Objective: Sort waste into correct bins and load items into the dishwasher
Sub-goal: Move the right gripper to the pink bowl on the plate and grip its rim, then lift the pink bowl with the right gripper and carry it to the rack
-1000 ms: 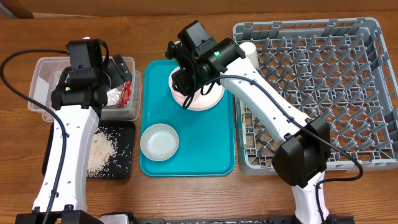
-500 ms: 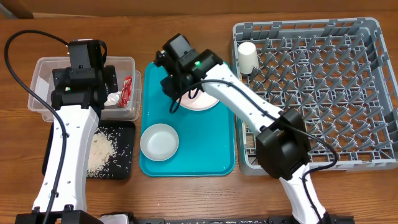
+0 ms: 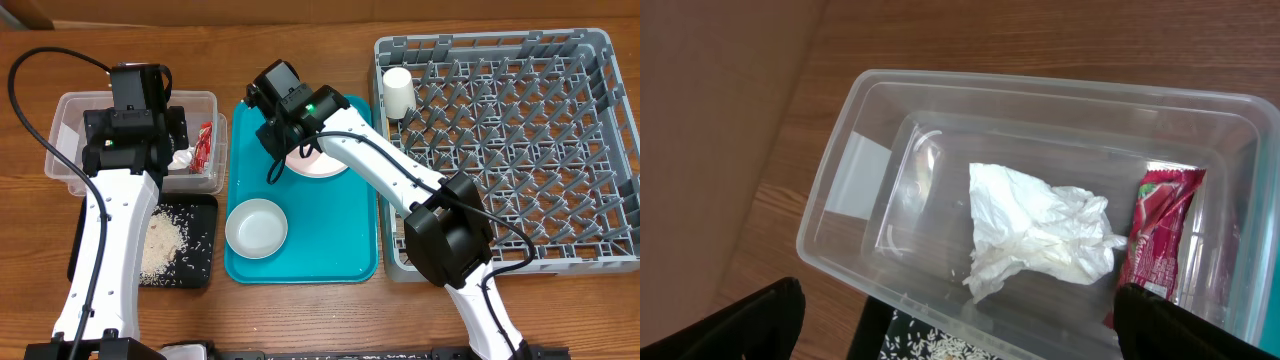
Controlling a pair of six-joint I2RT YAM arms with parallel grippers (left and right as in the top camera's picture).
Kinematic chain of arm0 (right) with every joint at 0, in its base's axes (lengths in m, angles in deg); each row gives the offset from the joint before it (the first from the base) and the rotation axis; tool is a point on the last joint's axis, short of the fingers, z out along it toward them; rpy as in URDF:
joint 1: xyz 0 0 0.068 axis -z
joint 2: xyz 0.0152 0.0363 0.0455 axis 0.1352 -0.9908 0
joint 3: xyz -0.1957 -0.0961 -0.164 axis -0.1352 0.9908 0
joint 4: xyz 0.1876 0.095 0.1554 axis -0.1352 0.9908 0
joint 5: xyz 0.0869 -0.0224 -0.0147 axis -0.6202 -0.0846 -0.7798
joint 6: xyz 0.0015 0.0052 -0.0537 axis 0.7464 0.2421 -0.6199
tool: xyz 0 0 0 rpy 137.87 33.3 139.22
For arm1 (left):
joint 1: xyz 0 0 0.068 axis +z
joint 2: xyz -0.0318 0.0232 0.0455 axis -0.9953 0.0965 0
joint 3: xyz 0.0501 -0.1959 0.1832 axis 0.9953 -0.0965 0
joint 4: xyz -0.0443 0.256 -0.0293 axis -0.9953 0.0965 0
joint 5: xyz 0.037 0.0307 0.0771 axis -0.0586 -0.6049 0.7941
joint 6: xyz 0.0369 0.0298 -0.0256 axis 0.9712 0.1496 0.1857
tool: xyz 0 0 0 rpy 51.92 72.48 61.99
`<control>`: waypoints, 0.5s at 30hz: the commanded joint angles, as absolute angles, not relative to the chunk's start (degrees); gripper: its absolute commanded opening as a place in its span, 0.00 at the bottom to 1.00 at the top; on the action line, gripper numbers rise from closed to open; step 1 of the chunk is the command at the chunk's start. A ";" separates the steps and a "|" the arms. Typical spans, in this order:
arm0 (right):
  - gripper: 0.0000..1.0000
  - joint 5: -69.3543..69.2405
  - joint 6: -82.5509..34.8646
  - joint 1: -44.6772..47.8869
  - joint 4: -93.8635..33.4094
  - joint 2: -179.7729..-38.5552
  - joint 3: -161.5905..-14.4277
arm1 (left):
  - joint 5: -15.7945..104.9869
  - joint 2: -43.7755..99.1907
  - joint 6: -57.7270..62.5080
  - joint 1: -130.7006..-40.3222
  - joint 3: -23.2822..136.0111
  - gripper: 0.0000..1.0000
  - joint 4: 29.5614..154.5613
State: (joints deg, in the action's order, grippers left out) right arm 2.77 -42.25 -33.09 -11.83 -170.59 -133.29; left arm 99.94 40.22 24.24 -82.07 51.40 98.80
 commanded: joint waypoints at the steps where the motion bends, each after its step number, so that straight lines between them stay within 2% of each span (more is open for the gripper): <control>1: 0.19 3.45 -42.20 -33.05 -13.76 -171.18 -131.62 | 101.10 39.59 25.37 -81.85 52.36 1.00 98.76; 2: 0.23 3.45 -42.20 -33.05 -14.35 -171.18 -131.01 | 101.12 39.59 25.37 -81.85 52.36 1.00 98.76; 6: 0.25 3.43 -42.18 -33.05 -14.98 -171.20 -129.37 | 101.10 39.59 25.37 -81.87 52.36 1.00 98.76; 9: 0.31 3.45 -42.20 -33.05 -16.07 -171.20 -128.17 | 101.10 39.59 25.37 -81.85 52.36 1.00 98.76; 15: 0.32 3.45 -42.22 -33.05 -19.62 -171.20 -125.05 | 101.10 39.59 25.37 -81.85 52.36 1.00 98.74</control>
State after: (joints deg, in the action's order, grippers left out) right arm 2.95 -42.22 -33.09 -18.50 -170.81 -126.82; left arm 99.96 40.22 24.26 -82.05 51.40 98.80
